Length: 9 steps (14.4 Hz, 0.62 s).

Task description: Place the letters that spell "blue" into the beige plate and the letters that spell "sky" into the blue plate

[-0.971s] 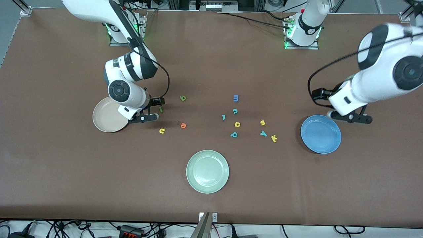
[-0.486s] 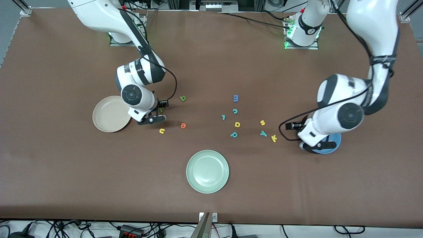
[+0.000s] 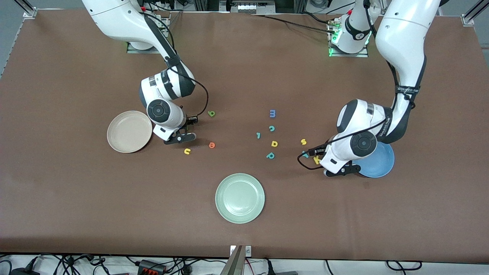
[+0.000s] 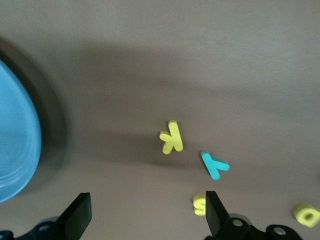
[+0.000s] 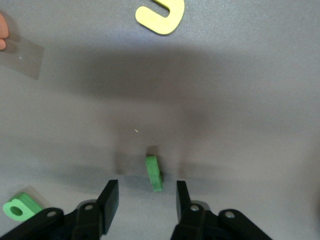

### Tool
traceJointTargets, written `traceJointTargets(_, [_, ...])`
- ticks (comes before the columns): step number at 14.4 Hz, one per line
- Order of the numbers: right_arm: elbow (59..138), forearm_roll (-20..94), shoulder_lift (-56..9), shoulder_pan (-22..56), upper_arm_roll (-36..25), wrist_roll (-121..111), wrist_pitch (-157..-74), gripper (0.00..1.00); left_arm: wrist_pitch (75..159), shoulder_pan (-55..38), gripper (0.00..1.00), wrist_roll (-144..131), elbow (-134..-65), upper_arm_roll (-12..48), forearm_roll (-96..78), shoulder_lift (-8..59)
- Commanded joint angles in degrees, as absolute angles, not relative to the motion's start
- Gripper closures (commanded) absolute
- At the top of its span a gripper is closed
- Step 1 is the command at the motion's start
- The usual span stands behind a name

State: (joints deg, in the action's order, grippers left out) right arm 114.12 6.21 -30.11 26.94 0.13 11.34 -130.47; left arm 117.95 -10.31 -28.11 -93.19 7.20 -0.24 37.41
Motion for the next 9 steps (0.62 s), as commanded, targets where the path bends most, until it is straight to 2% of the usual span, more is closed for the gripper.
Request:
traceJointTargets(1, [113.73,5.98,-30.23,27.07,-0.26,10.81,-131.13,0.49,120.75,-10.37,0.0,-27.95,-91.76,6.86,-0.35,38.85])
traceJointTargets(3, [113.47,5.98,-30.32,27.07,-0.26,10.72,-131.22,0.5,121.2,-9.76,0.0,-28.04,-91.41,6.77,-1.05,40.77])
traceJointTargets(9, [113.03,5.89,-30.59,27.07,-0.35,10.72,-131.92,0.63,121.2,-9.58,0.0,-32.94,-88.51,6.86,-1.06,41.31])
